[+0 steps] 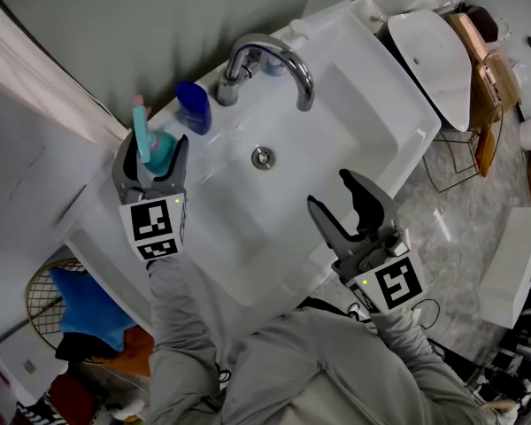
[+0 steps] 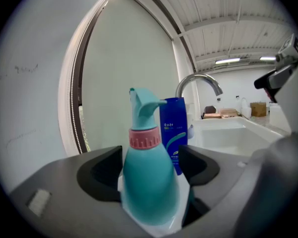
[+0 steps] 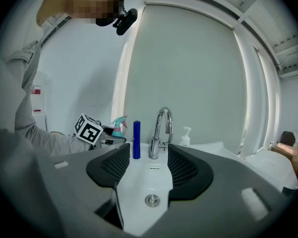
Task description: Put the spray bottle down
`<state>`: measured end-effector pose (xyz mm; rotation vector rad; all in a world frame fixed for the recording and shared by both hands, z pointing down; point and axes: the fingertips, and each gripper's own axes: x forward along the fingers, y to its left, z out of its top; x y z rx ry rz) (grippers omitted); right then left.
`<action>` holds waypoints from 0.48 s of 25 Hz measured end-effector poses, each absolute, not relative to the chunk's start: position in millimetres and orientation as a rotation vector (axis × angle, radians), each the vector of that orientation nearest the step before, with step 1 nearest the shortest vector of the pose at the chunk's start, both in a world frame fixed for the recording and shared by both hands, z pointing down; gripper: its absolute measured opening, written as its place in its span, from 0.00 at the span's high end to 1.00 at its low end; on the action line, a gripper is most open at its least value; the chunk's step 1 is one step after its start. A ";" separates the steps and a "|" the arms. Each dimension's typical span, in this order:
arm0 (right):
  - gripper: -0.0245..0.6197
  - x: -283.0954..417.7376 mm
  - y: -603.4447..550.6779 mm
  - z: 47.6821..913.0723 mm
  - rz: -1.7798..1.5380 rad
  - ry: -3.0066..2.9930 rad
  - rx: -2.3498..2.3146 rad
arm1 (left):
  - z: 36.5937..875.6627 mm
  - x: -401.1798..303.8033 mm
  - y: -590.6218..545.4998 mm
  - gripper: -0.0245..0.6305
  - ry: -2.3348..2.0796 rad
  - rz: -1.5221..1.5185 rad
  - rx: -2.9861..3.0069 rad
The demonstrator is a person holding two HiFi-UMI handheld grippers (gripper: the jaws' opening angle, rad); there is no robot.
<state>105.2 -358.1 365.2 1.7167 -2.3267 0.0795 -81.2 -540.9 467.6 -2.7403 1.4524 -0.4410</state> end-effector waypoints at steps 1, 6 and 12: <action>0.59 104.6 -357.5 364.1 0.078 -2.329 1.716 | 464.9 -81.5 -539.4 0.38 1.453 -0.436 -2.736; 0.59 103.7 -354.9 358.7 0.064 -2.349 1.715 | 450.3 -84.3 -528.7 0.38 1.461 -0.403 -2.715; 0.59 100.0 -349.5 351.5 0.047 -2.387 1.707 | 438.8 -94.7 -511.8 0.38 1.496 -0.393 -2.680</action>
